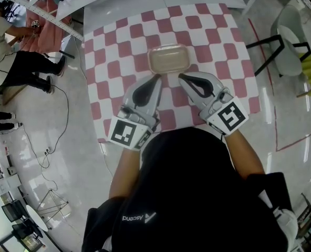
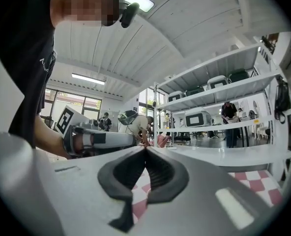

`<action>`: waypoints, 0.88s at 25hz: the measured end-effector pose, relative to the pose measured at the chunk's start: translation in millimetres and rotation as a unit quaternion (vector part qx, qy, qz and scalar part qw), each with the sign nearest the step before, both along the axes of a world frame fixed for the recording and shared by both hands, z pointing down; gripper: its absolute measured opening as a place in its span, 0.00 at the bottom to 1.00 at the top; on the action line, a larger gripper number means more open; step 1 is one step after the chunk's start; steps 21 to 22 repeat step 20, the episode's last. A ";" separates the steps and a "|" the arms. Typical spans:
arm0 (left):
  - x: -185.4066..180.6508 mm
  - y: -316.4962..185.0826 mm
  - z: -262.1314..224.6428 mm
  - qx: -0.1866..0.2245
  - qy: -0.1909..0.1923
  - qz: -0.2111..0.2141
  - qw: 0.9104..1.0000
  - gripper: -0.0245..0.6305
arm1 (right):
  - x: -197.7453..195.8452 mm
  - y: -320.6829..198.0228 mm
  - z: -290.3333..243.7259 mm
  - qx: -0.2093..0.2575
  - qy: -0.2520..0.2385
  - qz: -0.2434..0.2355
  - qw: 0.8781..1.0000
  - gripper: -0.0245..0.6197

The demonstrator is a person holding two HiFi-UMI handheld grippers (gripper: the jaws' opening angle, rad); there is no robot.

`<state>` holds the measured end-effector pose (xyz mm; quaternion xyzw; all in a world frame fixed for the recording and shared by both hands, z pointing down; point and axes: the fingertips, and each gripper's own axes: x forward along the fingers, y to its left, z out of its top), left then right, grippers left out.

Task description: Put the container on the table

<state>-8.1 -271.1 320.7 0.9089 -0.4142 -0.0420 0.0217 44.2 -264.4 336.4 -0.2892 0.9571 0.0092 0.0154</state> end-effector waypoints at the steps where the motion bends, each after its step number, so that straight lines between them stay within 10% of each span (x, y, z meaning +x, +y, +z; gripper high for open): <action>1: 0.5 1.2 -0.1 0.000 -0.001 0.001 1.000 0.05 | 0.2 0.9 -0.2 -0.001 0.000 0.001 1.000 0.04; 22: -2.1 5.9 0.2 0.000 -0.003 0.004 1.000 0.05 | 3.7 2.0 2.5 -0.013 -0.003 0.018 1.000 0.04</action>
